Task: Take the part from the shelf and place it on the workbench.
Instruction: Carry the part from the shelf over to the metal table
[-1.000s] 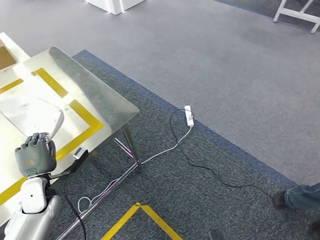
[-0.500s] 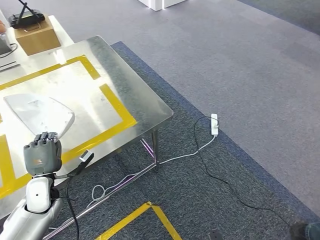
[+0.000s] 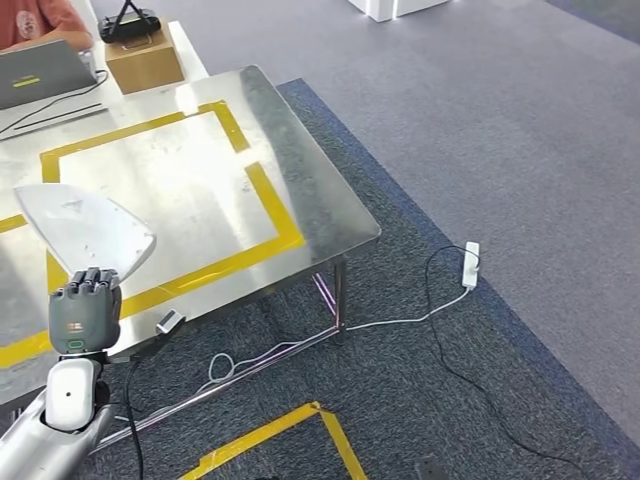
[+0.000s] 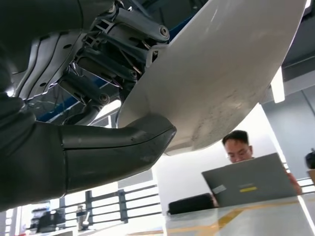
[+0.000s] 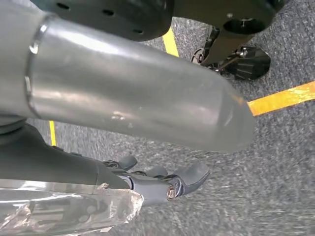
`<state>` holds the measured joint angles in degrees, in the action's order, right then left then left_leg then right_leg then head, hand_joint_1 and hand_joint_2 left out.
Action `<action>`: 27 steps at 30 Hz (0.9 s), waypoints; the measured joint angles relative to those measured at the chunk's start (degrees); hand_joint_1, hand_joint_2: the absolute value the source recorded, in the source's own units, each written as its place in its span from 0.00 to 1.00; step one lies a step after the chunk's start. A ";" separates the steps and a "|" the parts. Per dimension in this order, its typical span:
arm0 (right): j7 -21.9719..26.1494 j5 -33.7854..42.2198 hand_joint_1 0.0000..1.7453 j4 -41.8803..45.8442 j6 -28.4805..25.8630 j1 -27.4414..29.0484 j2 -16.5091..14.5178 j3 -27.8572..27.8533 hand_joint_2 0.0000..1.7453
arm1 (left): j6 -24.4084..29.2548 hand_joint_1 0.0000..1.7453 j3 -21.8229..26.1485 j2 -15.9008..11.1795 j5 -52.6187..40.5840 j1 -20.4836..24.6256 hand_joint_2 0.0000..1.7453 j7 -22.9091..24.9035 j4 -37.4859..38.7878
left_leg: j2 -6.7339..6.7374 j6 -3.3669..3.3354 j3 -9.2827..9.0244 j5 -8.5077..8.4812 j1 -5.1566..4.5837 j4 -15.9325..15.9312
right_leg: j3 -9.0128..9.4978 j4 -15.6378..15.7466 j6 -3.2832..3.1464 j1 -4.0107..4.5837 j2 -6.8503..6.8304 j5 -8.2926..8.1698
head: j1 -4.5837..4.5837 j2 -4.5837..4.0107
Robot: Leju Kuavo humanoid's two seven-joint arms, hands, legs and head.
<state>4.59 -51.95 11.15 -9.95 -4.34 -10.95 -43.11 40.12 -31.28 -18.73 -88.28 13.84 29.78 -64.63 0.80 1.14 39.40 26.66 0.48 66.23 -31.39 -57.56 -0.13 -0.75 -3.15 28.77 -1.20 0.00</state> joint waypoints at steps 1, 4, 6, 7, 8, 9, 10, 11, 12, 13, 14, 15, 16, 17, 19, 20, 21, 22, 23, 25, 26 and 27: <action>0.01 -0.20 0.00 0.00 0.03 -0.02 0.00 -0.03 0.00 | 0.00 1.00 -1.03 -0.48 0.00 0.50 1.00 1.11 0.28 | 1.15 -0.27 -2.03 -1.22 -0.32 -3.74 | 0.17 -0.04 0.22 0.20 -0.62 0.22 | -0.02 0.00; 0.02 -0.67 0.00 0.00 0.14 -0.22 0.00 -0.11 0.00 | 0.01 1.00 -5.56 -1.61 0.00 2.31 1.00 5.05 1.74 | 2.46 -1.19 -4.11 -1.59 -1.04 -8.07 | 0.55 0.06 1.02 0.71 -2.46 0.75 | 0.06 0.00; 0.03 -0.96 0.00 0.00 0.24 -0.47 0.00 -0.19 0.00 | 0.01 1.00 -8.71 -2.30 0.00 2.79 1.00 6.74 2.92 | 1.22 -1.78 -4.12 -1.71 -0.89 -8.36 | 0.73 -0.05 1.59 0.65 -2.65 1.25 | 0.11 0.00; 0.05 -1.09 0.00 0.00 0.26 -0.55 0.00 -0.25 0.00 | 0.01 1.00 -10.02 -2.55 0.00 2.99 1.00 7.15 3.43 | 0.68 -2.11 -4.19 -1.77 -0.77 -8.51 | 0.29 -1.04 1.84 0.54 -1.58 2.00 | 0.16 0.00; 0.07 -1.18 0.00 0.00 0.28 -0.58 0.00 -0.31 0.00 | 0.01 1.00 -11.04 -2.70 0.00 3.25 1.00 7.34 3.82 | 0.17 -2.41 -4.26 -1.84 -0.63 -8.64 | -0.67 -2.97 2.03 0.44 -0.15 3.16 | 0.24 0.00; 0.09 -1.27 0.00 0.00 0.28 -0.54 0.00 -0.39 0.00 | 0.01 1.00 -11.96 -2.70 0.00 3.55 1.00 7.44 4.17 | -0.37 -2.66 -4.27 -1.83 -0.57 -8.68 | -2.46 -6.40 2.14 0.34 1.45 4.84 | 0.35 0.00; 0.10 -1.33 0.00 0.00 0.28 -0.45 0.00 -0.47 0.00 | 0.01 1.00 -12.75 -2.66 0.00 3.85 1.00 7.46 4.50 | -0.98 -2.85 -4.26 -1.78 -0.58 -8.67 | -4.57 -10.47 2.18 0.30 2.40 6.60 | 0.42 0.00; 0.07 -1.38 0.00 0.00 0.28 -0.34 0.00 -0.53 0.00 | 0.01 1.00 -13.44 -2.60 0.00 4.01 1.00 7.46 4.84 | -1.65 -2.97 -4.27 -1.74 -0.64 -8.66 | -6.69 -14.17 2.19 0.30 2.78 7.80 | 0.47 0.00; 0.02 -1.41 0.00 0.00 0.28 -0.24 0.00 -0.60 0.00 | 0.01 1.00 -14.09 -2.53 0.00 4.10 1.00 7.45 5.18 | -2.40 -3.02 -4.30 -1.70 -0.69 -8.64 | -8.29 -16.54 2.18 0.31 2.97 8.05 | 0.49 0.00; -0.04 -1.42 0.00 0.00 0.29 -0.20 0.00 -0.65 0.00 | 0.01 1.00 -14.58 -2.50 0.00 4.13 1.00 7.44 5.48 | -3.12 -3.02 -4.35 -1.68 -0.73 -8.61 | -8.74 -16.43 2.10 0.32 3.08 7.00 | 0.50 0.00; -0.10 -1.44 0.00 0.00 0.31 -0.20 0.00 -0.73 0.00 | 0.01 1.00 -14.99 -2.46 0.00 4.16 1.00 7.43 5.74 | -3.89 -2.99 -4.44 -1.65 -0.75 -8.58 | -8.04 -13.99 1.96 0.30 3.34 4.86 | 0.50 0.00; -0.15 -1.46 0.00 0.00 0.33 -0.21 0.01 -0.82 0.00 | 0.01 1.00 -15.32 -2.40 0.00 4.24 1.00 7.43 5.95 | -4.63 -2.92 -4.53 -1.60 -0.73 -8.55 | -6.43 -9.88 1.78 0.25 4.18 2.28 | 0.51 0.00; -0.18 -1.50 0.00 0.00 0.37 -0.23 0.03 -0.92 0.00 | 0.01 1.00 -15.63 -2.33 0.00 4.35 1.00 7.43 6.10 | -5.30 -2.76 -4.53 -1.55 -0.76 -8.50 | -4.69 -5.93 1.57 0.08 5.68 0.43 | 0.47 0.00; -0.19 -1.53 0.00 0.00 0.40 -0.22 0.05 -1.01 0.00 | 0.01 1.00 -15.92 -2.27 0.00 4.51 1.00 7.44 6.25 | -5.96 -2.54 -4.42 -1.55 -0.70 -8.41 | -3.21 -2.79 1.42 -0.07 7.02 -0.71 | 0.42 0.00; -0.19 -1.62 0.00 0.00 0.48 -0.21 0.09 -1.09 0.00 | 0.01 1.00 -16.47 -2.19 0.00 4.76 1.00 7.42 6.55 | -7.17 -1.84 -4.00 -1.74 -0.40 -8.36 | -2.00 -0.65 1.19 -0.09 8.40 -0.82 | 0.39 0.00; -0.18 -1.70 0.00 0.00 0.53 -0.22 0.09 -1.11 0.00 | 0.01 1.00 -16.77 -2.23 0.00 4.82 1.00 7.36 6.71 | -7.85 -1.41 -3.85 -1.88 -0.20 -8.42 | -1.80 -0.40 1.03 0.01 7.86 -0.87 | 0.42 0.00; -0.15 -1.84 0.00 0.00 0.60 -0.26 0.05 -1.14 0.00 | 0.02 1.00 -17.09 -2.28 0.00 4.81 1.00 7.29 6.88 | -7.99 -1.02 -3.79 -1.85 -0.10 -8.39 | -1.58 -0.17 0.75 0.02 7.24 -0.97 | 0.43 0.00; -0.09 -2.01 0.00 0.00 0.67 -0.30 0.02 -1.17 0.00 | 0.02 1.00 -17.48 -2.33 0.00 4.93 1.00 7.23 7.09 | -7.31 -0.67 -3.56 -1.41 -0.12 -7.82 | -1.27 0.10 0.40 -0.02 6.55 -1.04 | 0.26 0.00; -0.03 -2.22 0.00 0.00 0.72 -0.35 -0.03 -1.21 0.00 | 0.03 1.00 -17.94 -2.33 0.00 5.25 1.00 7.20 7.39 | -5.98 -0.37 -2.83 -0.42 -0.21 -6.20 | -0.95 0.38 0.07 -0.09 5.79 -1.09 | 0.06 0.00; 0.05 -2.54 0.00 0.00 0.80 -0.34 -0.07 -1.33 0.00 | 0.03 1.00 -19.07 -2.09 0.00 6.09 1.00 7.23 8.11 | -2.73 0.12 0.34 2.84 -0.19 0.33 | -0.54 0.59 -0.43 0.02 4.18 -0.90 | -0.29 0.00; 0.07 -2.65 0.00 0.00 0.83 -0.31 -0.06 -1.40 0.00 | 0.02 1.00 -19.64 -1.84 0.00 6.38 1.00 7.18 8.54 | -1.89 0.34 2.24 4.33 -0.06 4.06 | -0.47 0.58 -0.54 0.10 3.39 -0.77 | -0.31 0.00; 0.08 -2.72 0.00 0.00 0.83 -0.31 -0.05 -1.46 0.00 | 0.02 1.00 -20.13 -1.57 0.00 6.49 1.00 7.03 9.07 | -1.48 0.50 3.58 4.99 0.11 6.63 | -0.42 0.57 -0.61 0.17 2.64 -0.66 | -0.30 0.00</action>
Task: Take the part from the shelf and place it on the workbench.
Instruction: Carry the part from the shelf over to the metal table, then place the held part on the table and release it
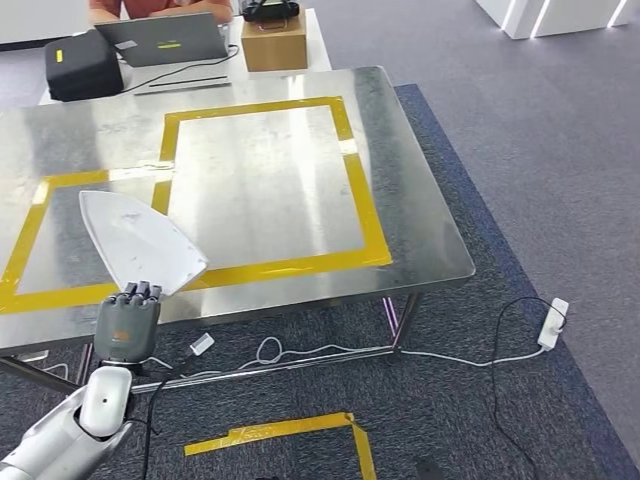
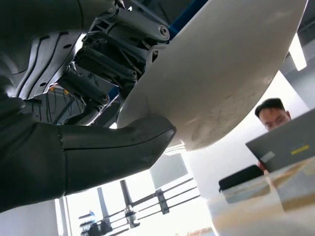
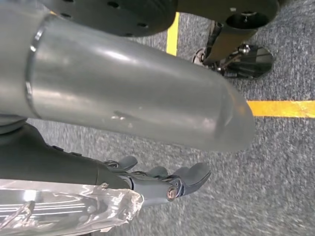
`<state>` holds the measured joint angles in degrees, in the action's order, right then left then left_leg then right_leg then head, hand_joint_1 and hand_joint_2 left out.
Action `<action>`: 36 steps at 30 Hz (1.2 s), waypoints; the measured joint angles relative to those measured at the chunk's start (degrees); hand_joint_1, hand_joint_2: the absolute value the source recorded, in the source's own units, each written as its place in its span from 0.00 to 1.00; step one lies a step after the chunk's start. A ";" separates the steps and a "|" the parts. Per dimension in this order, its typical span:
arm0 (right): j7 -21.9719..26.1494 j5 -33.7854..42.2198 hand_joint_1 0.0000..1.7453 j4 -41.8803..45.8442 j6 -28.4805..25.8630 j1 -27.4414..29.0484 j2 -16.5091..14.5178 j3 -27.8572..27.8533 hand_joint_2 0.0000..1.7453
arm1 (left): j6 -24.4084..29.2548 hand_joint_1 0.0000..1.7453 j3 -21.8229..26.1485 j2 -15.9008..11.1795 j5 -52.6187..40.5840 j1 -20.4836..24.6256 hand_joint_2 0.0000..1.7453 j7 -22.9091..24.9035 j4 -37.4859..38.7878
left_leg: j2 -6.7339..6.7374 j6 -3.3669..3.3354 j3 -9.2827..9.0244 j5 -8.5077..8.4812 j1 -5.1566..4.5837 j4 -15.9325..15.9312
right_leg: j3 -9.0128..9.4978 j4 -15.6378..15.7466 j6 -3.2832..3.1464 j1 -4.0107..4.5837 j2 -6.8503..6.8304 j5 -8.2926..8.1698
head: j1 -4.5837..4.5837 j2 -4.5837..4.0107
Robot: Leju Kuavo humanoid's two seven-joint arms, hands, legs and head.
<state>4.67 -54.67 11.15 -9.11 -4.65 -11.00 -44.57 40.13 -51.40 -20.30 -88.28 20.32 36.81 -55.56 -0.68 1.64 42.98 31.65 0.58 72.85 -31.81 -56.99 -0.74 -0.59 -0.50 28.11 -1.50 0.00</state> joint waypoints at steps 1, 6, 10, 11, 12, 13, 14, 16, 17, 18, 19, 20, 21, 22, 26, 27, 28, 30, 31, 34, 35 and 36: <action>0.03 -0.08 0.00 0.00 0.01 -0.04 0.00 -0.05 0.00 | -0.01 1.00 -0.38 0.25 0.00 0.03 1.00 -0.22 0.56 | 0.21 0.10 0.46 -0.25 0.14 0.85 | 0.05 -0.01 0.00 0.04 -0.64 0.10 | -0.01 0.00; 0.13 -0.37 0.00 0.00 0.07 -0.20 -0.05 -0.19 0.00 | -0.01 1.00 -1.47 1.19 0.00 1.02 1.00 -0.89 2.72 | 3.56 -0.86 -7.79 -6.81 -0.47 -14.29 | 0.76 -0.14 0.90 0.40 -3.24 0.87 | 0.04 0.00; 0.18 -0.44 0.00 0.00 0.25 -0.30 -0.08 -0.28 0.00 | 0.00 1.00 -1.31 1.78 0.00 1.51 1.00 -2.63 3.84 | 2.87 -2.10 -8.39 -6.61 -0.72 -15.72 | 0.87 -0.33 2.02 0.44 -3.94 1.69 | 0.10 0.00; 0.22 -0.44 0.00 0.00 0.32 -0.33 -0.09 -0.33 0.00 | 0.01 1.00 -0.82 2.11 0.00 1.55 1.00 -3.95 4.12 | 2.55 -2.45 -8.58 -6.67 -0.58 -15.94 | 0.37 -1.49 2.25 0.37 -3.03 2.48 | 0.20 0.00; 0.25 -0.43 0.00 0.00 0.36 -0.33 -0.10 -0.41 0.00 | 0.01 1.00 0.14 2.66 0.00 1.60 1.00 -5.87 4.50 | 2.27 -2.75 -8.76 -6.70 -0.43 -16.13 | -0.87 -4.03 2.44 0.27 -1.83 3.85 | 0.32 0.00; 0.25 -0.41 0.00 0.00 0.36 -0.31 -0.10 -0.52 0.00 | 0.02 1.00 1.62 3.41 0.00 1.65 1.00 -8.35 5.07 | 2.00 -2.95 -8.83 -6.63 -0.41 -16.16 | -2.73 -7.70 2.54 0.20 -0.59 5.53 | 0.46 0.00; 0.20 -0.39 0.00 0.00 0.33 -0.26 -0.10 -0.68 0.00 | 0.01 1.00 3.60 4.23 0.01 1.67 1.00 -11.22 5.86 | 1.69 -3.10 -8.85 -6.57 -0.42 -16.15 | -5.01 -11.92 2.60 0.17 0.02 7.16 | 0.57 0.00; 0.11 -0.39 0.00 0.00 0.28 -0.11 -0.10 -0.95 0.00 | 0.00 1.00 7.92 5.86 0.01 1.60 1.00 -16.15 7.56 | 1.06 -3.17 -8.93 -6.45 -0.44 -16.12 | -8.45 -17.13 2.71 0.12 0.34 8.04 | 0.65 0.00; 0.09 -0.39 0.00 0.00 0.26 -0.08 -0.10 -1.03 0.00 | -0.01 1.00 9.75 6.50 0.02 1.58 1.00 -17.53 8.26 | 0.79 -3.11 -9.07 -6.38 -0.43 -16.10 | -8.65 -16.49 2.72 0.07 0.36 6.70 | 0.68 0.00; 0.09 -0.39 0.00 0.00 0.24 -0.09 -0.10 -1.08 0.00 | -0.01 1.00 11.23 7.01 0.01 1.59 1.00 -18.12 8.80 | 0.58 -2.98 -9.28 -6.25 -0.39 -16.09 | -7.63 -13.47 2.72 -0.01 0.36 4.37 | 0.67 0.00; 0.09 -0.39 0.00 0.00 0.22 -0.12 -0.10 -1.12 0.00 | -0.01 1.00 12.48 7.49 0.01 1.63 1.00 -18.40 9.27 | 0.41 -2.75 -9.52 -6.07 -0.36 -16.07 | -5.94 -9.20 2.75 -0.13 0.37 1.87 | 0.69 0.00; 0.09 -0.40 0.00 -0.01 0.20 -0.18 -0.11 -1.18 0.00 | -0.01 1.00 13.54 7.86 0.01 1.69 1.00 -18.54 9.64 | 0.30 -2.48 -9.63 -5.88 -0.45 -15.95 | -4.08 -5.26 2.76 -0.20 0.46 0.13 | 0.73 0.00; 0.08 -0.40 0.00 -0.01 0.20 -0.22 -0.13 -1.24 0.00 | 0.00 1.00 14.44 8.12 0.00 1.77 1.00 -18.61 9.99 | 0.23 -2.22 -9.62 -5.75 -0.55 -15.82 | -2.72 -2.40 2.67 -0.28 0.56 -0.94 | 0.70 0.00; 0.07 -0.40 0.00 -0.02 0.19 -0.22 -0.15 -1.30 0.00 | -0.01 1.00 15.20 8.26 0.00 1.84 1.00 -18.68 10.30 | 0.18 -2.20 -9.52 -5.68 -0.68 -15.68 | -2.03 -0.96 2.60 -0.33 0.67 -1.22 | 0.71 0.00; 0.03 -0.49 0.00 -0.02 0.19 -0.17 -0.19 -1.44 0.00 | -0.51 1.00 16.77 8.67 0.02 2.46 1.00 -19.22 12.02 | 0.14 -3.29 -9.42 -5.85 -0.76 -15.62 | -1.89 -0.57 2.32 -0.23 0.89 -1.21 | 0.67 0.00; 0.04 -0.57 0.00 -0.02 0.25 -0.22 -0.19 -1.46 0.00 | -0.79 1.00 17.22 8.90 0.02 2.89 1.00 -19.58 12.79 | 0.15 -3.42 -9.45 -5.90 -0.71 -15.68 | -1.90 -0.58 2.19 -0.12 0.94 -1.17 | 0.67 0.00; 0.05 -0.67 0.00 -0.02 0.32 -0.24 -0.19 -1.48 0.00 | -1.14 1.00 17.80 9.11 0.02 3.46 1.00 -19.98 13.57 | 0.16 -3.49 -9.47 -5.92 -0.66 -15.73 | -1.90 -0.59 2.01 -0.01 0.97 -1.13 | 0.67 0.00; 0.08 -0.83 0.00 -0.02 0.44 -0.24 -0.19 -1.51 0.00 | -2.04 1.00 18.87 9.38 0.02 4.98 1.00 -20.48 14.92 | 0.17 -3.42 -9.49 -5.95 -0.51 -15.83 | -1.91 -0.63 1.68 0.22 0.97 -1.07 | 0.68 0.00; 0.11 -0.87 0.00 -0.02 0.46 -0.26 -0.19 -1.53 0.00 | -2.59 1.00 19.22 9.46 0.02 5.81 1.00 -20.72 15.41 | 0.17 -3.23 -9.49 -5.98 -0.43 -15.87 | -1.92 -0.65 1.54 0.32 0.94 -1.05 | 0.68 0.00; 0.21 -1.07 0.00 -0.02 0.65 -0.41 -0.19 -1.55 0.00 | -5.37 1.00 20.27 9.84 0.02 7.96 1.00 -21.93 16.68 | 0.16 -1.69 -9.50 -6.03 -0.16 -16.04 | -1.94 -0.70 1.29 0.52 0.90 -1.03 | 0.70 0.00; 0.25 -1.14 0.00 -0.02 0.77 -0.44 -0.19 -1.55 0.00 | -6.63 1.00 20.72 10.00 0.02 8.52 1.00 -22.40 17.11 | 0.16 -1.24 -9.51 -6.04 -0.10 -16.08 | -1.95 -0.72 1.27 0.55 0.90 -1.04 | 0.72 0.00; 0.27 -1.21 0.00 -0.02 0.88 -0.46 -0.19 -1.55 0.00 | -7.87 1.00 21.23 10.13 0.02 9.02 1.00 -22.85 17.54 | 0.16 -0.98 -9.50 -6.04 -0.07 -16.10 | -1.95 -0.73 1.24 0.56 0.90 -1.06 | 0.72 0.00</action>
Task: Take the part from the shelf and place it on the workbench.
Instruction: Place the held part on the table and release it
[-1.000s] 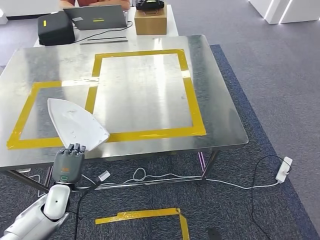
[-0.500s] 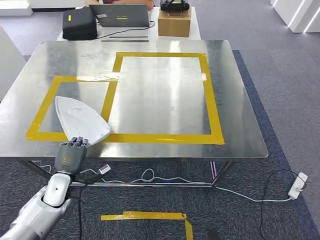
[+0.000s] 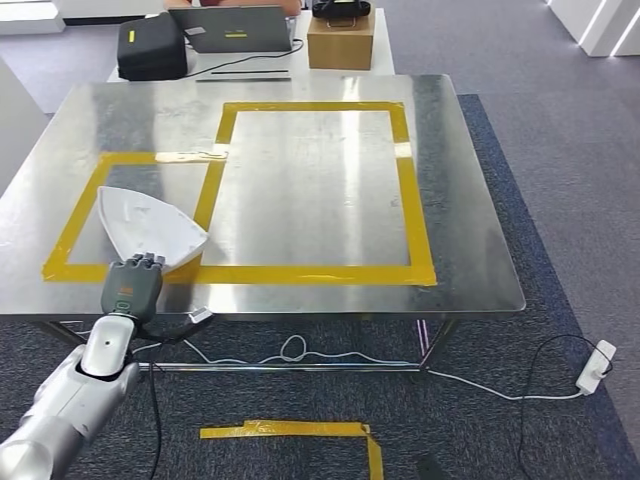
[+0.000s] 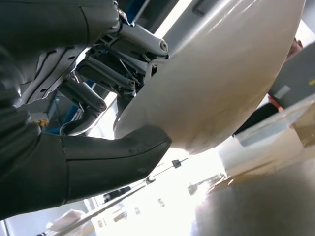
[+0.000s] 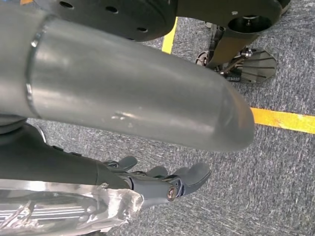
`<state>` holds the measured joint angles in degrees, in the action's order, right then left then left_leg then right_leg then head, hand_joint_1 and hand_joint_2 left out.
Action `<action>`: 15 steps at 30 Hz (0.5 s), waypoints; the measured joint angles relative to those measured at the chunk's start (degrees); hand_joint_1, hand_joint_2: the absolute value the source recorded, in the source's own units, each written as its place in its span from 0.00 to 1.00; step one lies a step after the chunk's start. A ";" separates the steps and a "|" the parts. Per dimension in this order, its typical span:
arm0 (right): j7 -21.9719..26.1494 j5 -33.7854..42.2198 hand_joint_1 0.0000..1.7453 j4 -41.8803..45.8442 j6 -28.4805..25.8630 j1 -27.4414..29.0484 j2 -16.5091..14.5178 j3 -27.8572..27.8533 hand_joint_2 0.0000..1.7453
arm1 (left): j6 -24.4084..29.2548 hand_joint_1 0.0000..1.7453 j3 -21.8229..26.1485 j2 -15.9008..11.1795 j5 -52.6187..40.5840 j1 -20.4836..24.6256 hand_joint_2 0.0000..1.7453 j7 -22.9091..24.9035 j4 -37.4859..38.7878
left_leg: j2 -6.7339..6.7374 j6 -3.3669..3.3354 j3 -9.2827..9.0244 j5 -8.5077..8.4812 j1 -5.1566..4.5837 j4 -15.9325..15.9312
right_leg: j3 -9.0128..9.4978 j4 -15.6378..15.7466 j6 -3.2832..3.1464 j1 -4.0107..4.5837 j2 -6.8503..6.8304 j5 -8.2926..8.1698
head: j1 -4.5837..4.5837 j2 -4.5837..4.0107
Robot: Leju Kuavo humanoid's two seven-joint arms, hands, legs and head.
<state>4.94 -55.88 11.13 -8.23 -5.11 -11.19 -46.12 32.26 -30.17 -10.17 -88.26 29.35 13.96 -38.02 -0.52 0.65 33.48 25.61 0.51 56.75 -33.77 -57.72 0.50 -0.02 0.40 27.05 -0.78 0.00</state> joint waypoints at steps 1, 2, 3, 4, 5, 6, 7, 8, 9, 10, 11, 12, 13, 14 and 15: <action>0.02 -0.05 0.00 0.00 0.08 -0.02 0.00 -0.01 0.00 | -1.05 1.00 0.52 0.09 0.00 0.45 1.00 -0.39 0.44 | 0.00 0.04 0.01 -0.01 0.00 0.00 | 0.00 0.00 -0.03 0.00 0.00 -0.02 | 0.01 0.00; 0.02 -0.09 0.00 0.00 0.13 -0.05 0.00 -0.01 0.00 | -1.91 1.00 1.11 0.15 0.00 0.86 1.00 -0.86 0.91 | 0.00 0.06 0.03 -0.02 -0.01 0.00 | 0.00 0.01 -0.05 -0.01 -0.01 -0.04 | 0.01 0.00; 0.03 -0.14 0.00 0.00 0.15 -0.09 0.00 -0.03 0.00 | -2.56 1.00 1.71 0.19 0.00 1.24 1.00 -1.36 1.38 | 0.00 0.07 0.04 -0.03 -0.03 0.00 | 0.00 0.02 -0.08 -0.03 -0.03 -0.06 | 0.01 0.00; 0.03 -0.21 0.00 0.00 0.16 -0.14 0.00 -0.05 0.00 | -3.06 1.00 2.38 0.19 0.00 1.58 1.00 -1.89 1.89 | 0.00 0.09 0.06 -0.04 -0.06 0.00 | 0.00 0.03 -0.09 -0.06 -0.05 -0.08 | 0.02 0.00; 0.04 -0.29 0.00 0.00 0.19 -0.19 0.00 -0.11 0.00 | -3.46 1.00 3.06 0.18 0.00 1.89 1.00 -2.40 2.41 | 0.00 0.09 0.07 -0.05 -0.09 0.00 | 0.01 0.04 -0.09 -0.09 -0.08 -0.11 | 0.02 0.00; 0.05 -0.36 0.00 0.00 0.20 -0.23 0.00 -0.19 0.00 | -3.74 1.00 3.71 0.16 0.00 2.16 1.00 -2.80 2.95 | -0.01 0.09 0.08 -0.06 -0.13 0.01 | 0.01 0.06 -0.07 -0.12 -0.10 -0.14 | 0.02 0.00; 0.07 -0.44 0.00 0.00 0.21 -0.26 -0.01 -0.27 0.00 | -3.94 1.00 4.31 0.12 0.00 2.40 1.00 -3.11 3.46 | -0.01 0.07 0.09 -0.08 -0.16 0.01 | 0.01 0.07 -0.04 -0.15 -0.12 -0.18 | 0.02 0.00; 0.09 -0.49 0.00 0.00 0.22 -0.28 -0.01 -0.33 0.00 | -4.05 1.00 4.82 0.08 0.00 2.62 1.00 -3.32 3.93 | -0.01 0.04 0.10 -0.11 -0.19 0.01 | 0.01 0.08 0.00 -0.18 -0.14 -0.22 | 0.02 0.00; 0.13 -0.53 0.00 0.00 0.23 -0.29 -0.02 -0.37 0.00 | -4.07 1.00 5.23 0.02 0.00 2.82 1.00 -3.45 4.35 | -0.01 0.01 0.10 -0.13 -0.22 0.01 | 0.01 0.08 0.05 -0.21 -0.16 -0.27 | 0.02 0.00; 0.16 -0.55 0.00 0.00 0.24 -0.31 -0.03 -0.39 0.00 | -4.08 1.00 5.57 -0.02 0.00 2.98 1.00 -3.53 4.70 | -0.01 -0.01 0.11 -0.17 -0.25 0.01 | 0.01 0.09 0.09 -0.24 -0.17 -0.31 | 0.02 0.00; 0.18 -0.55 0.00 0.00 0.25 -0.32 -0.04 -0.40 0.00 | -4.09 1.00 5.86 -0.05 0.00 3.12 1.00 -3.55 5.01 | -0.02 -0.03 0.11 -0.20 -0.27 0.01 | 0.01 0.09 0.13 -0.27 -0.18 -0.35 | 0.02 0.00; 0.20 -0.56 0.00 0.00 0.25 -0.34 -0.05 -0.43 0.00 | -4.09 1.00 6.12 -0.07 0.00 3.23 1.00 -3.55 5.27 | -0.02 -0.05 0.11 -0.24 -0.29 0.01 | 0.01 0.09 0.14 -0.29 -0.18 -0.39 | 0.01 0.00; 0.20 -0.56 0.00 0.00 0.26 -0.35 -0.08 -0.45 0.00 | -4.09 1.00 6.31 -0.08 0.00 3.33 1.00 -3.55 5.49 | -0.02 -0.07 0.11 -0.28 -0.31 0.01 | 0.01 0.09 0.15 -0.30 -0.19 -0.42 | 0.01 0.00; 0.21 -0.56 0.00 0.00 0.26 -0.36 -0.11 -0.49 0.00 | -4.10 1.00 6.45 -0.09 0.00 3.42 1.00 -3.55 5.70 | -0.02 -0.08 0.11 -0.31 -0.31 0.01 | 0.01 0.09 0.14 -0.31 -0.19 -0.45 | 0.01 0.00; 0.21 -0.56 0.00 0.00 0.26 -0.36 -0.14 -0.52 0.00 | -4.16 1.00 6.55 -0.10 0.00 3.53 1.00 -3.55 5.89 | -0.02 -0.10 0.11 -0.34 -0.32 0.01 | 0.01 0.09 0.13 -0.32 -0.19 -0.48 | 0.01 0.00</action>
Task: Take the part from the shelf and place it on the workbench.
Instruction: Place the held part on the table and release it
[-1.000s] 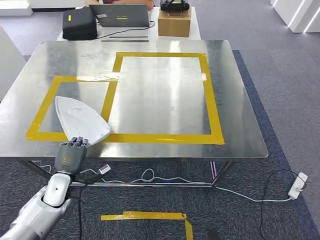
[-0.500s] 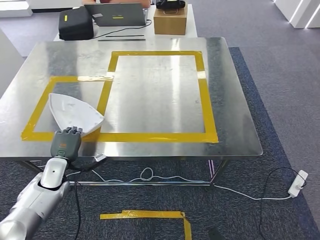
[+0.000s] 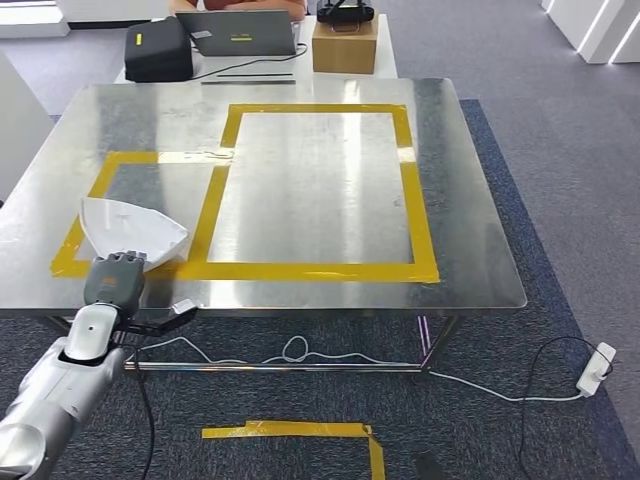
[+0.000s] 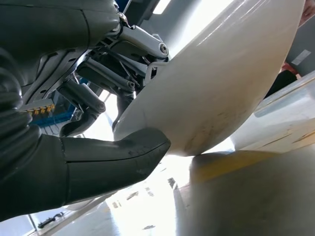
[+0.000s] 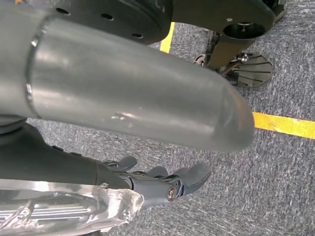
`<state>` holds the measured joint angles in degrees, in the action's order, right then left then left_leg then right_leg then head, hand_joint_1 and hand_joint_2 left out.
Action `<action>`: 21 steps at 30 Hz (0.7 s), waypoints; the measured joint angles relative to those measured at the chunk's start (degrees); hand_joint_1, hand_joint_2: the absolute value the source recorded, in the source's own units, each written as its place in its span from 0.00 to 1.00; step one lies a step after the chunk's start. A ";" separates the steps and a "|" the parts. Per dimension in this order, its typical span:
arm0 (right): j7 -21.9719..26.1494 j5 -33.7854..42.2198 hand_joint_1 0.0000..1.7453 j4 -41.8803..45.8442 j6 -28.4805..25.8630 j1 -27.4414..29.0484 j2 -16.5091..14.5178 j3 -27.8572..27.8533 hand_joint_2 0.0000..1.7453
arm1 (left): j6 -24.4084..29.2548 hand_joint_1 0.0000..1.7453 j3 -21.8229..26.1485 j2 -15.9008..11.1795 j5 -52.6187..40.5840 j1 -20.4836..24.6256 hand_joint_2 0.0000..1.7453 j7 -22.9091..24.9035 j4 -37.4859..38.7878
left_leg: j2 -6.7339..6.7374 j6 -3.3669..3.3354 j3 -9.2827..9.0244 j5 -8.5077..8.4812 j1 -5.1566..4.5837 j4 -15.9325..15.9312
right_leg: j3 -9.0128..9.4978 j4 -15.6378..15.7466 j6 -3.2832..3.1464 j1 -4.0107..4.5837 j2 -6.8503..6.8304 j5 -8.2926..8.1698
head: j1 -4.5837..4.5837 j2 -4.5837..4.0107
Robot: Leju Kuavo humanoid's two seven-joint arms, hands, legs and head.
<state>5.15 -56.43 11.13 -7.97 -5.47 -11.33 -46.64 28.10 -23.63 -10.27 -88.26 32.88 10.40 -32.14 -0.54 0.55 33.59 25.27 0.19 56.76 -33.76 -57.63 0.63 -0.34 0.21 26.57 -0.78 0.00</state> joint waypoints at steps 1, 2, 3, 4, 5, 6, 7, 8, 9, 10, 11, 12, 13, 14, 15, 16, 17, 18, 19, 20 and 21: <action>0.00 -0.01 0.00 0.00 0.01 0.00 -0.03 -0.04 0.00 | -0.18 1.00 0.13 -0.01 0.00 0.12 1.00 -0.01 0.20 | 0.00 0.00 0.00 -0.02 0.00 0.00 | 0.00 0.00 0.00 0.00 0.00 -0.02 | 0.01 0.00; 0.00 -0.02 0.00 0.00 0.03 -0.01 -0.05 -0.08 0.00 | -0.47 1.00 0.34 -0.02 0.00 0.27 1.00 -0.02 0.39 | 0.00 0.00 0.00 -0.04 -0.01 0.00 | 0.00 0.00 -0.01 -0.01 0.00 -0.04 | 0.01 0.00; 0.00 -0.04 0.00 0.00 0.07 -0.03 -0.09 -0.13 0.00 | -0.89 1.00 0.62 -0.05 0.00 0.44 1.00 -0.04 0.63 | 0.00 0.00 0.00 -0.06 -0.01 0.00 | 0.00 0.00 -0.02 -0.01 0.00 -0.06 | 0.01 0.00; 0.00 -0.06 0.00 0.00 0.11 -0.05 -0.13 -0.17 0.00 | -1.31 1.00 0.92 -0.11 0.00 0.63 1.00 -0.07 0.89 | 0.00 0.01 0.00 -0.07 -0.01 0.00 | 0.00 0.00 -0.03 -0.01 0.00 -0.08 | 0.01 0.00; 0.02 -0.09 0.00 0.00 0.17 -0.08 -0.18 -0.21 0.00 | -1.65 1.00 1.20 -0.21 0.00 0.83 1.00 -0.10 1.19 | 0.00 0.01 0.00 -0.08 -0.01 0.00 | 0.00 0.00 -0.04 -0.01 0.00 -0.09 | 0.01 0.00; 0.06 -0.11 0.00 0.00 0.22 -0.11 -0.23 -0.26 0.00 | -1.88 1.00 1.46 -0.33 0.00 1.02 1.00 -0.14 1.53 | 0.00 0.00 0.00 -0.10 -0.01 0.00 | 0.00 0.00 -0.05 -0.01 0.00 -0.09 | 0.01 0.00; 0.09 -0.14 0.00 0.00 0.29 -0.14 -0.28 -0.28 0.00 | -1.98 1.00 1.75 -0.45 0.00 1.20 1.00 -0.16 1.89 | 0.00 0.00 0.00 -0.12 -0.01 0.00 | 0.00 0.00 -0.06 0.00 -0.01 -0.10 | 0.00 0.00; 0.12 -0.18 0.00 0.00 0.35 -0.18 -0.32 -0.30 0.00 | -2.01 1.00 2.04 -0.57 0.00 1.39 1.00 -0.18 2.27 | 0.00 0.00 0.00 -0.14 -0.01 0.00 | 0.00 0.00 -0.08 0.00 -0.01 -0.12 | -0.01 0.00; 0.14 -0.22 0.00 0.00 0.40 -0.22 -0.36 -0.31 0.00 | -2.02 1.00 2.28 -0.68 0.00 1.60 1.00 -0.17 2.69 | 0.00 -0.02 0.00 -0.18 0.00 0.00 | -0.01 0.00 -0.10 0.00 -0.02 -0.13 | 0.00 0.00; 0.14 -0.29 0.00 0.00 0.46 -0.28 -0.39 -0.31 0.00 | -2.03 1.00 2.44 -0.76 0.00 1.88 1.00 -0.08 3.17 | -0.01 -0.01 0.01 -0.21 0.00 0.00 | -0.01 0.00 -0.12 0.00 -0.04 -0.15 | 0.00 0.00; 0.14 -0.37 0.00 0.00 0.51 -0.34 -0.42 -0.32 0.00 | -2.07 1.00 2.50 -0.85 0.00 2.23 1.00 0.13 3.66 | -0.01 -0.02 0.01 -0.23 0.00 -0.01 | -0.01 0.00 -0.13 0.01 -0.05 -0.17 | 0.01 0.00; 0.14 -0.43 0.00 0.00 0.55 -0.41 -0.46 -0.32 0.00 | -2.20 1.00 2.51 -0.96 0.00 2.65 1.00 0.46 4.17 | -0.02 -0.02 0.02 -0.24 0.00 -0.01 | -0.01 0.00 -0.15 0.02 -0.06 -0.20 | 0.01 0.00; 0.14 -0.48 0.00 0.00 0.58 -0.46 -0.50 -0.33 0.00 | -2.36 1.00 2.51 -1.09 0.00 3.10 1.00 0.79 4.67 | -0.02 0.00 0.02 -0.26 0.01 -0.01 | -0.02 0.00 -0.17 0.02 -0.06 -0.24 | 0.01 0.00; 0.14 -0.51 0.00 0.00 0.60 -0.48 -0.55 -0.34 0.00 | -2.53 1.00 2.51 -1.25 0.00 3.52 1.00 1.05 5.13 | -0.02 0.02 0.03 -0.28 0.01 -0.01 | -0.03 -0.01 -0.18 0.03 -0.05 -0.28 | 0.00 0.00; 0.14 -0.54 0.00 0.00 0.61 -0.49 -0.59 -0.36 0.00 | -2.67 1.00 2.51 -1.37 -0.01 3.88 1.00 1.19 5.55 | -0.02 0.04 0.03 -0.32 0.02 -0.01 | -0.05 -0.01 -0.20 0.04 -0.05 -0.31 | 0.00 0.00; 0.14 -0.56 0.00 0.00 0.61 -0.48 -0.63 -0.38 0.00 | -2.73 1.00 2.51 -1.45 -0.01 4.16 1.00 1.20 5.91 | -0.02 0.07 0.04 -0.35 0.02 -0.01 | -0.06 -0.01 -0.20 0.04 -0.04 -0.33 | 0.01 0.00; 0.14 -0.57 0.00 0.00 0.61 -0.49 -0.66 -0.39 0.00 | -2.75 1.00 2.51 -1.49 -0.01 4.37 1.00 1.20 6.21 | -0.02 0.09 0.04 -0.38 0.02 -0.01 | -0.06 -0.01 -0.20 0.04 -0.05 -0.33 | 0.01 0.00; 0.14 -0.59 0.00 0.00 0.61 -0.51 -0.68 -0.40 0.00 | -2.75 1.00 2.51 -1.50 -0.01 4.55 1.00 1.20 6.45 | -0.02 0.10 0.05 -0.40 0.01 -0.01 | -0.06 -0.01 -0.20 0.03 -0.05 -0.33 | 0.01 0.00; 0.14 -0.61 0.00 0.00 0.61 -0.52 -0.69 -0.40 0.00 | -2.75 1.00 2.51 -1.51 0.00 4.69 1.00 1.20 6.66 | -0.02 0.11 0.06 -0.40 0.01 -0.01 | -0.06 -0.01 -0.20 0.03 -0.05 -0.34 | 0.01 0.00; 0.14 -0.62 0.00 0.00 0.61 -0.53 -0.70 -0.42 0.00 | -2.74 1.00 2.50 -1.53 0.00 4.82 1.00 1.19 6.85 | -0.02 0.10 0.06 -0.40 0.00 -0.01 | -0.06 -0.01 -0.20 0.02 -0.05 -0.34 | 0.01 0.00; 0.14 -0.65 0.00 0.00 0.61 -0.53 -0.72 -0.43 0.00 | -2.71 0.75 2.49 -1.54 0.00 4.93 1.00 1.18 7.01 | -0.02 0.10 0.06 -0.39 0.00 -0.01 | -0.06 -0.01 -0.20 0.02 -0.05 -0.33 | 0.01 0.00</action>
<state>5.29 -57.09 11.13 -7.37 -5.99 -12.04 -47.07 25.40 -21.14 -11.81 -88.26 37.80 11.58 -25.12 -0.55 0.65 33.65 24.88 0.19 56.75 -33.82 -57.63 0.43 -0.33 0.16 26.24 -0.76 0.00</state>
